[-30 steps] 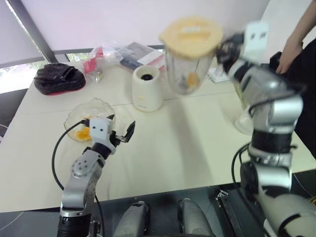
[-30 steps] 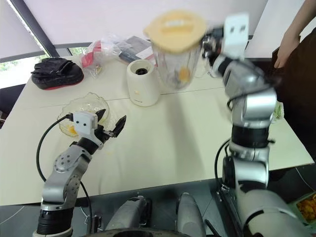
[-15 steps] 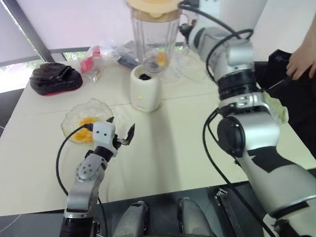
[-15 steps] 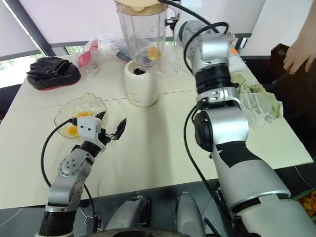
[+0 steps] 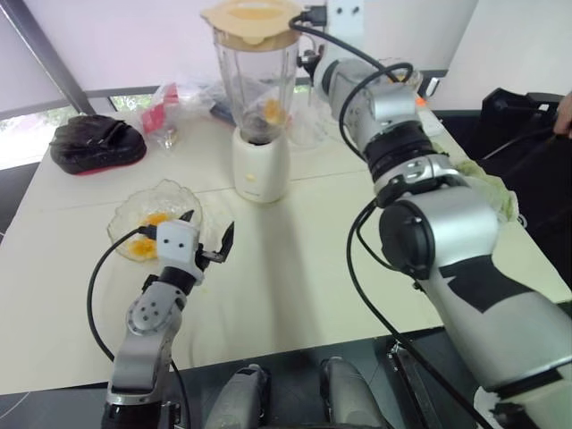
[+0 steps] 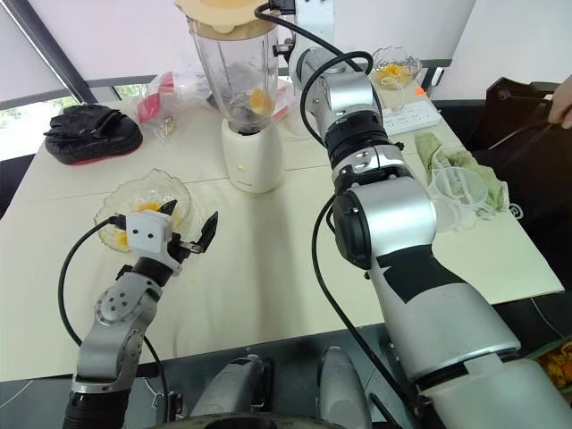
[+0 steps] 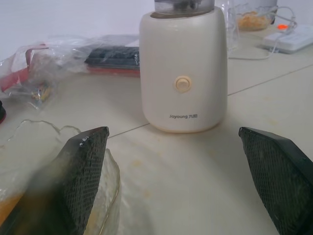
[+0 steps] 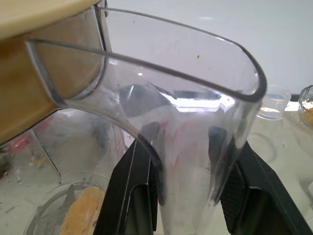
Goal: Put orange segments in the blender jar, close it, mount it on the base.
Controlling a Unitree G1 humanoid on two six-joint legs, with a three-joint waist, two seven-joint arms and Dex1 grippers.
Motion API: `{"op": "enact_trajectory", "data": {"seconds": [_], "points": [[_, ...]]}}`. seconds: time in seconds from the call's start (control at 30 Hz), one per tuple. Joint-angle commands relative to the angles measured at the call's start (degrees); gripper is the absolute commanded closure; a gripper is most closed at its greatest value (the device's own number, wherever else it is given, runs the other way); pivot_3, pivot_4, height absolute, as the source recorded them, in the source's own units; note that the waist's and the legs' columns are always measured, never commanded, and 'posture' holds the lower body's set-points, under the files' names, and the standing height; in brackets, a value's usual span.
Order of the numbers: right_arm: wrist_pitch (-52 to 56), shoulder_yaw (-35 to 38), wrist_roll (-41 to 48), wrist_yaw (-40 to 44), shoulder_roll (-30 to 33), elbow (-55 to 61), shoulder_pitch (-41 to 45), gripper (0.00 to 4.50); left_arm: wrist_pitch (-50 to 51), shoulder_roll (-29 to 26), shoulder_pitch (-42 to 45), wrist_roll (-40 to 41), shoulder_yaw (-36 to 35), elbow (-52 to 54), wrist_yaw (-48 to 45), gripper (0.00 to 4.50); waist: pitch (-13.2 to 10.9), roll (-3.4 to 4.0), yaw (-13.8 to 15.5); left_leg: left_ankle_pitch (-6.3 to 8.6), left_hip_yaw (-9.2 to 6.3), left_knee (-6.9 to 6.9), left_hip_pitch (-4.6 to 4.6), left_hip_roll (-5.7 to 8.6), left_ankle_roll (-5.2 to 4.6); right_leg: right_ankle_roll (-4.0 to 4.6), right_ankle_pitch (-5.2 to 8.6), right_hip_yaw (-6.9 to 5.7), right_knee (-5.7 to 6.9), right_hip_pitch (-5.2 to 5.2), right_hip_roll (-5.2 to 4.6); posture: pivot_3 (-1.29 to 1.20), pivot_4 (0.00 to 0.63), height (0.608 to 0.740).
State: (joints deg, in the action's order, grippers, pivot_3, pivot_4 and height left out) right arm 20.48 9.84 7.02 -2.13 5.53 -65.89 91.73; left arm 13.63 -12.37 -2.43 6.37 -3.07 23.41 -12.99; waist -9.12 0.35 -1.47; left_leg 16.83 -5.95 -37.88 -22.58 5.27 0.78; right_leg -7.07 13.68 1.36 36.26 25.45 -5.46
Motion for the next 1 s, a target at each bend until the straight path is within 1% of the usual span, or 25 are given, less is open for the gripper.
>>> {"op": "enact_trajectory", "data": {"seconds": [0.03,0.3,0.43,0.8,1.0], "points": [[-1.46,0.74,0.61,-0.24,-1.12,0.73,3.17,3.47,0.03,-0.56,-0.49,-0.41,-0.18,2.96,0.27,0.06,0.0,0.0,-0.06,0.0,0.0,0.0,0.0,0.0,0.0,0.0,0.0,0.0,0.0,0.0,0.0,0.0,0.15,0.74],[-0.87,0.24,0.23,0.25,-1.84,-0.02,2.3,3.47,0.4,-0.61,-0.68,-0.77,0.04,3.3,0.2,0.06,-0.01,0.01,-1.04,0.0,-0.02,0.01,-0.02,0.01,0.0,0.0,0.0,0.0,0.0,0.0,-0.01,0.0,0.15,0.74],[-0.23,-0.35,-0.33,0.29,-2.15,-0.62,1.5,3.47,0.33,-0.44,-0.59,-1.07,0.47,3.11,0.23,0.06,-0.01,0.01,-1.06,0.0,-0.02,0.03,-0.02,0.01,0.0,0.0,0.0,0.0,0.0,0.01,-0.01,0.0,0.15,0.74],[0.53,-2.47,-2.26,0.77,-3.36,-0.73,-3.96,3.47,-0.23,-0.55,-0.4,-1.27,1.25,2.24,-0.21,0.06,0.06,-0.02,-1.08,0.0,-0.02,0.0,0.09,0.01,0.0,0.0,0.0,0.01,0.06,-0.06,0.0,0.0,0.15,0.74],[1.62,-2.68,-2.6,0.96,-3.07,-0.38,-4.8,3.47,-0.41,-0.63,0.2,-1.42,1.85,1.54,-0.33,0.06,0.09,-0.01,-1.07,0.0,-0.02,-0.05,0.14,0.01,0.0,0.0,0.0,0.01,0.1,-0.12,0.0,0.0,0.15,0.74]]}}
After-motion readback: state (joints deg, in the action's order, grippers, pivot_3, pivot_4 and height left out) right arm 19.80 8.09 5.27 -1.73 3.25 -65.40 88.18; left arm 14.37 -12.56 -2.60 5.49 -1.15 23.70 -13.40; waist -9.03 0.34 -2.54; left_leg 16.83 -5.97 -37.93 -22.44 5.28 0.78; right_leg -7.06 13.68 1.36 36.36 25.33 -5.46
